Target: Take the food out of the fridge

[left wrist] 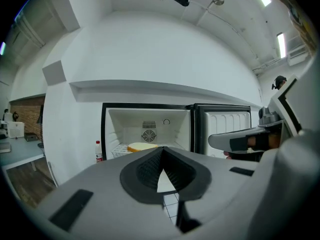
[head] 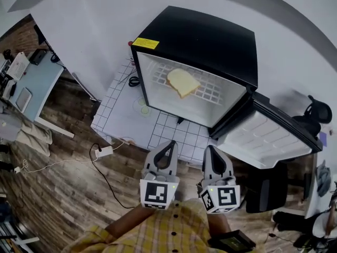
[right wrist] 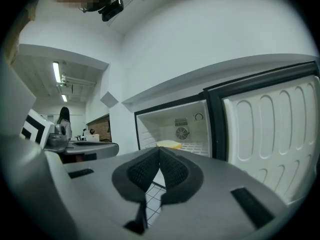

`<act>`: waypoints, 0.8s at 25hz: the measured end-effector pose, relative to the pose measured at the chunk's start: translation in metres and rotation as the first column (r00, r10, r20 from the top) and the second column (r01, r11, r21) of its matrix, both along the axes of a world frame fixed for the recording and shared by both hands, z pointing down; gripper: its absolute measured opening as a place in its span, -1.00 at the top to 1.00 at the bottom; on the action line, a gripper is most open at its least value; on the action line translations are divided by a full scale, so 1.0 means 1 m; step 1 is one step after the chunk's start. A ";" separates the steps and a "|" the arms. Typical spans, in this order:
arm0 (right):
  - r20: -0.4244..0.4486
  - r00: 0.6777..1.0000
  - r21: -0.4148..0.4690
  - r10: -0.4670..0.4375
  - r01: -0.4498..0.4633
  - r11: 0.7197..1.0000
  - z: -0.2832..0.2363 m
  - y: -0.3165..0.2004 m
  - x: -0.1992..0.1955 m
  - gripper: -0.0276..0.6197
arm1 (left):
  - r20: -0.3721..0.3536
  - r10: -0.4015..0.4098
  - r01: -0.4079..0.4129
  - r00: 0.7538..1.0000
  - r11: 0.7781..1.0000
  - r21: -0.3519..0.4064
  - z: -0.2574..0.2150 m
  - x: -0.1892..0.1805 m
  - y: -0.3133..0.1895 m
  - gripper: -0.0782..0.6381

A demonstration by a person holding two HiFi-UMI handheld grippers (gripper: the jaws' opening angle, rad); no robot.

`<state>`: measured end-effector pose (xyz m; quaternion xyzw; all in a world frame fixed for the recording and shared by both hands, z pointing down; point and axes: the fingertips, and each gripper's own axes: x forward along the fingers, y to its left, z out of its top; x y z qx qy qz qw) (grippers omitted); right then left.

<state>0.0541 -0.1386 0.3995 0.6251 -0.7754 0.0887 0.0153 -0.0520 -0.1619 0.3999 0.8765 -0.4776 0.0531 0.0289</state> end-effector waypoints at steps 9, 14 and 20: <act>-0.029 0.999 -0.010 0.046 -0.046 0.999 -0.001 -0.027 0.006 0.90 | -0.021 0.045 -0.045 0.999 0.999 0.002 0.000 0.005 -0.032 0.76; -0.022 0.999 -0.002 0.048 -0.048 0.999 0.002 -0.040 0.012 0.90 | -0.068 0.041 -0.045 0.997 0.998 -0.054 0.007 0.008 -0.052 0.76; -0.034 0.999 0.011 0.027 -0.027 1.000 0.000 -0.056 0.019 0.90 | -0.060 0.033 -0.039 0.998 0.994 -0.102 0.016 0.018 -0.085 0.76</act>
